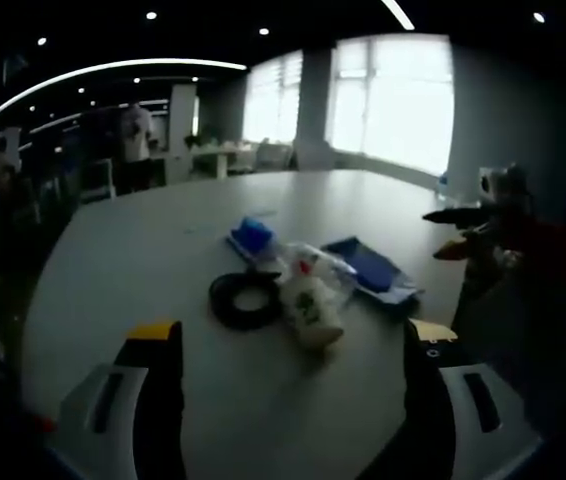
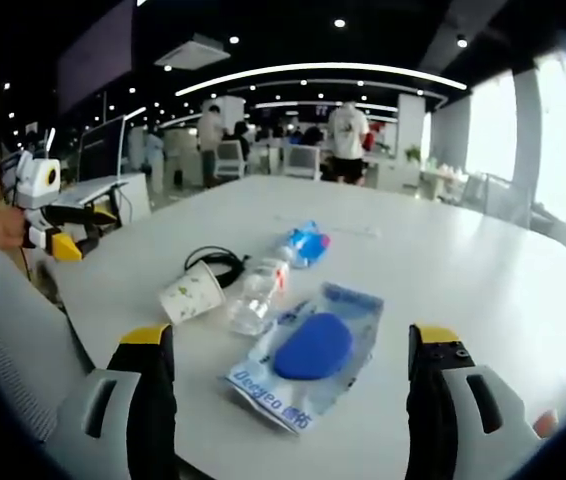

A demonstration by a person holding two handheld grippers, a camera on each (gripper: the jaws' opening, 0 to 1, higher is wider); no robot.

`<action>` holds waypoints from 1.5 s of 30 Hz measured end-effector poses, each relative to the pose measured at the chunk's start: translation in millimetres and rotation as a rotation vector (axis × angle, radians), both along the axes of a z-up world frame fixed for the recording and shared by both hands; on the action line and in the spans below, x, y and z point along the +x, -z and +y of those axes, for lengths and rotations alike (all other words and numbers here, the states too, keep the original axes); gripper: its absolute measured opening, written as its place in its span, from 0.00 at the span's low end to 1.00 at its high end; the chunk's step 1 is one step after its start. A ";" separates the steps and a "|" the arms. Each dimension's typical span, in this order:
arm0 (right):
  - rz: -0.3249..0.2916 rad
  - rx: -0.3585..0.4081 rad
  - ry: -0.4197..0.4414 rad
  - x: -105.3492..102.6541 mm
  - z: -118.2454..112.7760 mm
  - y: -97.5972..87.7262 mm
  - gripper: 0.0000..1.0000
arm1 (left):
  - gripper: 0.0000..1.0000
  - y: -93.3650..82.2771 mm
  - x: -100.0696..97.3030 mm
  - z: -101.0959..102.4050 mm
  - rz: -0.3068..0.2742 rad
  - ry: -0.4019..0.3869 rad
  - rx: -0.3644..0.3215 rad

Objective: Arrange the tabletop items into an orderly group along one side of the table until the central work area is clear of visible clutter.

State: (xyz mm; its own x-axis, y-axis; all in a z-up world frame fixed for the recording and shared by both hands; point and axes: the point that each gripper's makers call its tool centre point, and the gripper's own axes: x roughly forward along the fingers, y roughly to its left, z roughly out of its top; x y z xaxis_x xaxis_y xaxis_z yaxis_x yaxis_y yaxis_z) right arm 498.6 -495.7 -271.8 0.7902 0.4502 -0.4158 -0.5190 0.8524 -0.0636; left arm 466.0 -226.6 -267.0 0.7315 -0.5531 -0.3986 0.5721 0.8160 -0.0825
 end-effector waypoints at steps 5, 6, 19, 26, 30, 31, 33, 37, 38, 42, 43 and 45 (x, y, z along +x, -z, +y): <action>0.003 0.005 -0.004 -0.3 0.7 0.4 0.97 | 0.89 -0.2 -0.4 -1.5 0.001 0.002 0.002; 0.004 0.007 -0.005 -0.2 0.9 0.6 0.97 | 0.89 -0.4 -0.7 -2.3 0.002 0.003 0.001; 0.019 0.012 -0.017 -1.6 3.1 2.8 0.96 | 0.88 -2.0 -2.5 -10.9 0.005 0.021 0.020; 0.017 0.014 -0.019 -1.1 3.6 2.6 0.96 | 0.87 -1.4 -2.0 -19.4 0.012 0.031 0.046; 0.015 0.016 -0.019 -1.2 3.7 1.9 0.96 | 0.86 2.9 -3.0 -19.4 0.040 0.019 0.065; 0.016 0.015 -0.019 -1.2 3.6 2.2 0.96 | 0.85 3.2 -2.7 -19.1 0.049 0.014 0.060; 0.018 0.017 -0.019 -1.3 3.7 2.6 0.96 | 0.85 1.8 -1.8 -24.3 0.048 0.017 0.052; 0.016 0.022 -0.018 -1.5 3.7 1.6 0.96 | 0.85 -0.2 3.3 -39.8 0.055 0.035 0.055; 0.014 0.024 -0.018 -1.4 3.7 1.2 0.96 | 0.85 -0.2 4.7 -43.2 0.055 0.041 0.058; 0.013 0.029 -0.018 -1.5 3.8 0.5 0.96 | 0.84 -0.4 10.1 -60.0 0.062 0.070 0.071; 0.014 0.029 -0.019 -1.5 4.0 0.7 0.96 | 0.83 -0.4 11.3 -62.8 0.062 0.074 0.073; 0.014 0.030 -0.021 -1.5 4.2 0.6 0.96 | 0.83 0.7 13.2 -67.1 0.065 0.083 0.078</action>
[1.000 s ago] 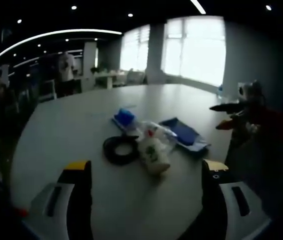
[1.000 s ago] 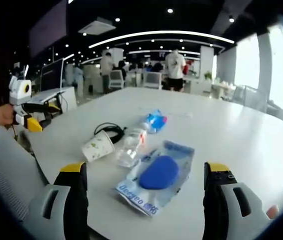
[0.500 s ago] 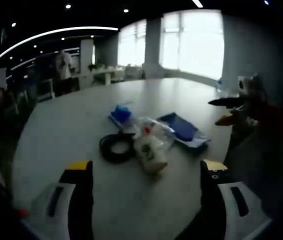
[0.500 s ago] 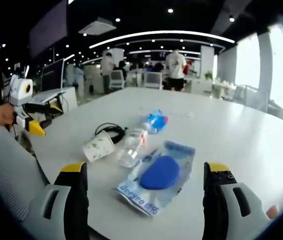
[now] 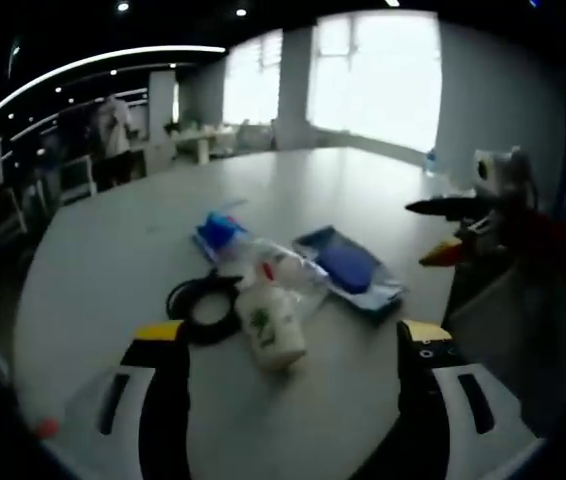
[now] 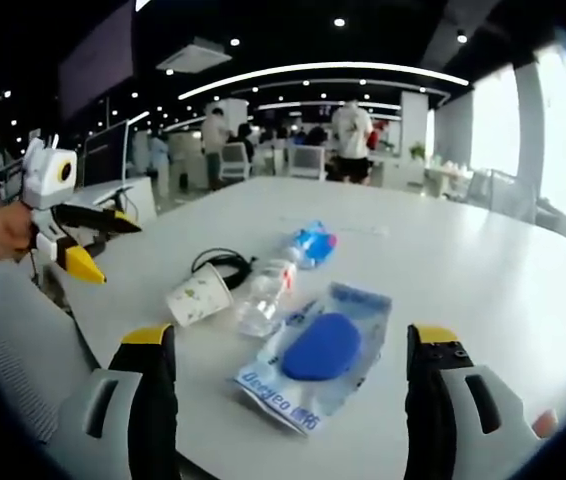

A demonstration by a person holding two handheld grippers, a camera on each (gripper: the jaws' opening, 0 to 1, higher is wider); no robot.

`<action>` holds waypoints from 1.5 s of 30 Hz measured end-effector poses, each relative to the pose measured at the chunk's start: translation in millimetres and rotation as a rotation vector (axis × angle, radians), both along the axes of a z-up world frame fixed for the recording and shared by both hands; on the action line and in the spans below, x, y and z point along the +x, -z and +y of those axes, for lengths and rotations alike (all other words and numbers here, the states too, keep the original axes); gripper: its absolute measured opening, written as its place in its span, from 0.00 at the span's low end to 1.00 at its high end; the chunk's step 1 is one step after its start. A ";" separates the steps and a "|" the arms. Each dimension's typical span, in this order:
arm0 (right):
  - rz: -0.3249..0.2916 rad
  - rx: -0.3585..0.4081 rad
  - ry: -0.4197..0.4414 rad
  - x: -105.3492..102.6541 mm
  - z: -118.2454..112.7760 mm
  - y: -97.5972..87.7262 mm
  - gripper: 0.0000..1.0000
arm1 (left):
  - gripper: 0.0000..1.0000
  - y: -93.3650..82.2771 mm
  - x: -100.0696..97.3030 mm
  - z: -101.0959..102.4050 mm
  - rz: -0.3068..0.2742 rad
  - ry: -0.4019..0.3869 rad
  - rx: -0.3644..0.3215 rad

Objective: Arrange the tabletop items into an orderly group along one side of the table until the central work area is clear of visible clutter.

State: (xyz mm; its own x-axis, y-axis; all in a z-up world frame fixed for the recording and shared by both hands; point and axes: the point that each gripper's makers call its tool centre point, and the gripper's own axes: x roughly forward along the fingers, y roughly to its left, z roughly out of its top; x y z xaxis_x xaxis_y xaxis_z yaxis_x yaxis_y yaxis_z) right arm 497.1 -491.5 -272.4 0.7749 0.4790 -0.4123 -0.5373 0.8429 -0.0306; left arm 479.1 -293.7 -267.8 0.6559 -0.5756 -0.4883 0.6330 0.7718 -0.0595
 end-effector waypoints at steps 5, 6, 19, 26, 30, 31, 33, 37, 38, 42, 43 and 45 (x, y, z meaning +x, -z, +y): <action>0.001 0.003 -0.004 -0.4 1.0 -0.2 0.95 | 0.83 2.9 4.2 -7.9 0.011 0.013 0.000; 0.000 0.004 -0.005 -0.4 1.3 -0.4 0.95 | 0.82 4.2 5.6 -8.9 0.014 0.015 -0.001; 0.006 0.000 -0.012 -1.2 2.4 1.7 0.96 | 0.79 17.9 22.4 -22.1 0.050 0.024 -0.002; 0.010 0.003 -0.010 -1.3 2.3 2.5 0.96 | 0.78 28.9 29.5 -24.7 0.082 0.027 0.022; 0.011 0.003 -0.011 -1.5 2.5 2.7 0.95 | 0.76 33.9 33.2 -24.6 0.103 0.021 0.026; 0.011 0.003 -0.012 -1.5 2.6 2.8 0.95 | 0.75 35.2 33.9 -25.3 0.112 0.020 0.025; 0.012 0.004 -0.012 -1.7 2.8 3.1 0.95 | 0.73 38.0 34.9 -27.6 0.125 0.026 0.028; 0.012 0.003 -0.014 -1.5 3.2 3.1 0.95 | 0.71 47.6 38.7 -28.7 0.158 0.024 0.051; 0.012 0.003 -0.014 -1.6 3.2 3.1 0.95 | 0.71 49.0 40.0 -28.8 0.162 0.023 0.054; 0.013 0.005 -0.013 -1.6 3.1 3.0 0.95 | 0.66 56.2 43.2 -26.8 0.207 0.003 0.072; 0.013 0.004 -0.013 -1.5 3.0 2.9 0.95 | 0.64 56.7 44.6 -27.5 0.208 0.005 0.069; 0.013 0.004 -0.012 -1.5 2.9 2.9 0.95 | 0.65 59.2 45.8 -27.5 0.217 0.001 0.069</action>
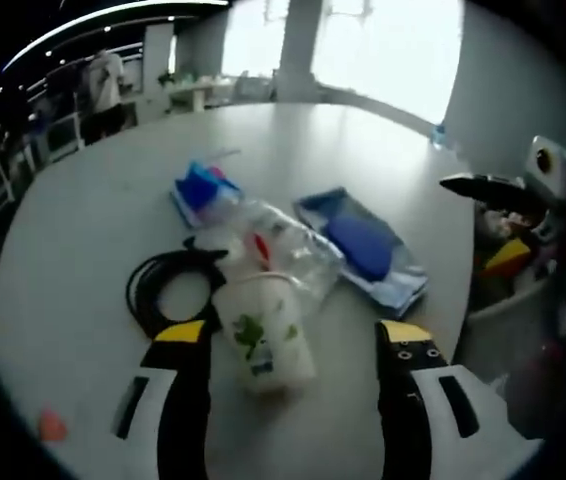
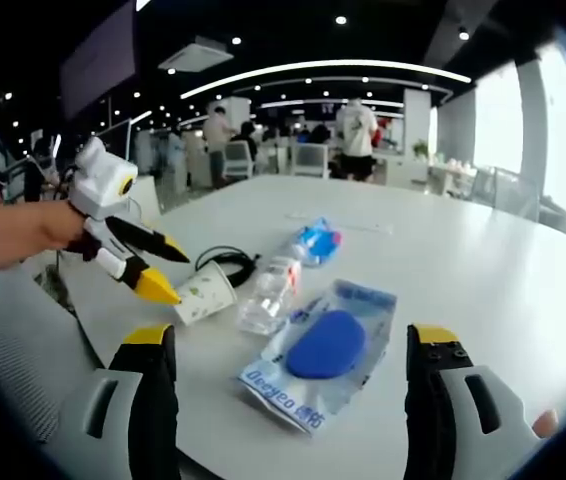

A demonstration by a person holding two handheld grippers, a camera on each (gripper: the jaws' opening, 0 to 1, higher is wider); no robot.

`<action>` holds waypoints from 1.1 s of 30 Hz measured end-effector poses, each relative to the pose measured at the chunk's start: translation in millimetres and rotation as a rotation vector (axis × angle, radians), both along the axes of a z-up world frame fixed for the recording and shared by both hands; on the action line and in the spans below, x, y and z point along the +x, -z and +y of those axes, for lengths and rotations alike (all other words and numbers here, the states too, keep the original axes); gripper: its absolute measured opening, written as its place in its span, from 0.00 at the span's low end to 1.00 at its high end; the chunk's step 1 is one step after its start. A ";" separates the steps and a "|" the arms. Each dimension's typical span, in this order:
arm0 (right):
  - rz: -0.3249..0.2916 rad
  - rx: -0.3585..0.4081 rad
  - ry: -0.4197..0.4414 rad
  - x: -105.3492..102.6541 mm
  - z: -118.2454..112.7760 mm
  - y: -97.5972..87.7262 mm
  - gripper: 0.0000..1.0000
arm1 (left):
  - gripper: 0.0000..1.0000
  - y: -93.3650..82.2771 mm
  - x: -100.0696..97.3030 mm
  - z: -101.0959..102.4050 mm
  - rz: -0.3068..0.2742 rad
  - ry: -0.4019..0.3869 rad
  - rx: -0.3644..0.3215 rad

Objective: Arrange the tabletop items into an orderly group along one side of the table until the central work area is clear of visible clutter.

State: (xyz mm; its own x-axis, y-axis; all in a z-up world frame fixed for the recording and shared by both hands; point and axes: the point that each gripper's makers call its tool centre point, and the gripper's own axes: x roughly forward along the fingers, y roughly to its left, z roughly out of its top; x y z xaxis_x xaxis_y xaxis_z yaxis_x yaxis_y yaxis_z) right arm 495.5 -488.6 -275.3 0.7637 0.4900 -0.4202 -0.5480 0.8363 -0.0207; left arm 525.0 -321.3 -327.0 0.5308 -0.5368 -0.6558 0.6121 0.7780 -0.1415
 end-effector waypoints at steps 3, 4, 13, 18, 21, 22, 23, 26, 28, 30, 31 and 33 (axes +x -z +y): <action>0.001 -0.001 -0.002 -0.2 0.3 0.2 0.95 | 0.64 6.1 1.9 0.2 0.017 -0.005 0.011; 0.001 -0.001 -0.002 -0.2 0.4 0.2 0.95 | 0.63 8.2 2.0 0.2 0.024 -0.005 0.015; 0.006 -0.003 -0.002 -0.3 0.5 1.4 0.95 | 0.56 21.2 10.3 2.3 0.103 -0.055 0.043; 0.008 -0.002 -0.002 -0.1 0.5 1.9 0.95 | 0.53 25.1 11.3 -1.3 0.123 -0.055 0.055; 0.010 -0.005 -0.004 -0.1 0.6 2.6 0.95 | 0.53 30.0 12.9 -0.1 0.139 -0.060 0.065; 0.010 -0.004 -0.004 -0.3 0.7 2.5 0.95 | 0.52 30.6 12.6 0.3 0.144 -0.064 0.067; 0.011 -0.004 -0.004 -0.4 0.7 2.6 0.95 | 0.52 31.5 12.8 0.9 0.149 -0.069 0.070; 0.015 -0.007 -0.008 -0.9 1.3 3.8 0.95 | 0.52 34.4 15.9 2.3 0.164 -0.081 0.074; 0.019 -0.013 -0.012 -1.3 1.8 5.0 0.95 | 0.51 36.5 17.3 2.2 0.176 -0.083 0.081; 0.020 -0.015 -0.014 -1.5 1.9 5.6 0.95 | 0.50 39.0 17.8 2.4 0.190 -0.084 0.092; 0.020 -0.014 -0.013 -1.4 1.7 5.7 0.95 | 0.50 40.1 18.7 1.6 0.196 -0.084 0.094; 0.021 -0.012 -0.011 -1.4 1.4 5.8 0.95 | 0.49 42.0 18.2 0.7 0.211 -0.084 0.101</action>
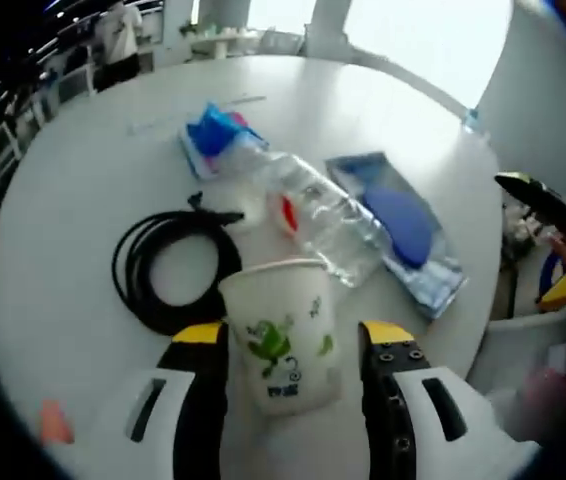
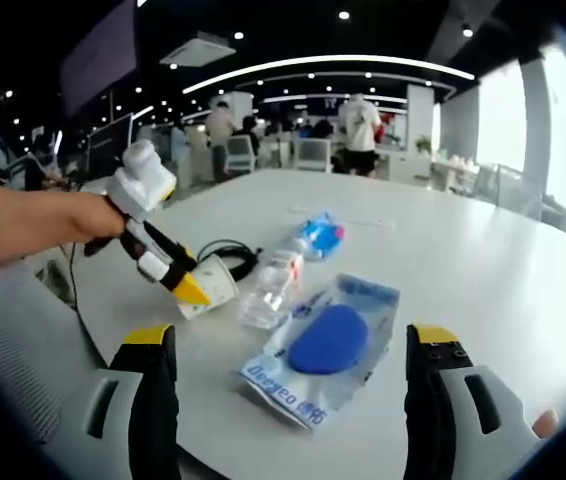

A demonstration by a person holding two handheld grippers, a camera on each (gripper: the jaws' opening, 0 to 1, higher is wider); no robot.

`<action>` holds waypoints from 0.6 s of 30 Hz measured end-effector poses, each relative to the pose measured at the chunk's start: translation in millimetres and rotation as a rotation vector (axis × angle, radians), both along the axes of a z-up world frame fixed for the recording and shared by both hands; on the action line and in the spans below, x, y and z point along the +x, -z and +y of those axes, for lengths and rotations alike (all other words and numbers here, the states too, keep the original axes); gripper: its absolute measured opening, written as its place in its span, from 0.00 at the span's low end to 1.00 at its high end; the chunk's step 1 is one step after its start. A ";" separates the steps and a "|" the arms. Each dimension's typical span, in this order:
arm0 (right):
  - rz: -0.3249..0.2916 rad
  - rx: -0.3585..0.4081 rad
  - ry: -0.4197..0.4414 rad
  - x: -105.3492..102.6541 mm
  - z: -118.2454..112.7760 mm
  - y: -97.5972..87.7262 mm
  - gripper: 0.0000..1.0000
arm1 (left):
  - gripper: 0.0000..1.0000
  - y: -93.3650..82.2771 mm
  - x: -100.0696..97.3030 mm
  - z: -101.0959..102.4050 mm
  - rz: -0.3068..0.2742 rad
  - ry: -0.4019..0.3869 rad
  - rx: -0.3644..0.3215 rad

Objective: Arrange the tabletop items into an orderly group along one side of the table until the central work area is clear of visible clutter.

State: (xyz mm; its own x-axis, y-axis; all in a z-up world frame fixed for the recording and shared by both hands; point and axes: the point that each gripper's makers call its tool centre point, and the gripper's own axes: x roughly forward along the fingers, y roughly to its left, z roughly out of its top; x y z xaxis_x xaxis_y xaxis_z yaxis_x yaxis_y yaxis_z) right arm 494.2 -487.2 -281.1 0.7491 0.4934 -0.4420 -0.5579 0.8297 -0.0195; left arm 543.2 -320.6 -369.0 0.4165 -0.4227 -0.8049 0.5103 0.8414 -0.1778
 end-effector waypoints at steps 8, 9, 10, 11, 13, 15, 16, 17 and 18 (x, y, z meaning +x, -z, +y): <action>0.001 0.000 0.002 -0.2 -0.7 0.3 0.95 | 0.45 7.8 1.4 0.3 0.016 0.009 0.020; 0.001 0.000 0.001 -0.2 -0.6 0.5 0.95 | 0.45 8.9 0.5 0.7 0.019 0.009 0.023; 0.001 0.000 0.001 -0.3 -0.5 0.4 0.95 | 0.45 9.9 -0.3 1.0 0.022 0.011 0.026; 0.001 -0.001 0.001 -0.3 -0.6 0.4 0.95 | 0.45 10.8 -0.7 1.6 0.023 0.008 0.027; 0.001 -0.004 0.001 -0.5 -0.7 0.5 0.95 | 0.43 11.9 -0.7 1.9 0.024 0.004 0.025; 0.004 -0.006 -0.001 -1.2 -0.1 1.0 0.95 | 0.42 14.2 -1.7 2.1 0.032 0.003 0.024; 0.004 -0.008 -0.001 -1.3 -0.1 1.1 0.94 | 0.41 15.0 -1.9 1.9 0.034 0.003 0.023; 0.004 -0.009 -0.001 -1.4 -0.2 1.1 0.94 | 0.41 15.2 -2.7 1.9 0.036 0.002 0.024; 0.002 -0.010 -0.001 -1.4 -0.4 0.8 0.94 | 0.41 15.3 -2.8 1.8 0.036 -0.001 0.022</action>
State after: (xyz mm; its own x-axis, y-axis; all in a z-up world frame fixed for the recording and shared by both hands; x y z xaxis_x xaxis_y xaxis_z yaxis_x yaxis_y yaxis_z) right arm 492.8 -487.5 -281.9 0.7475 0.4900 -0.4484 -0.5590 0.8288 -0.0262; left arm 540.4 -318.8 -384.3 0.3876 -0.4042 -0.8285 0.5029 0.8459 -0.1775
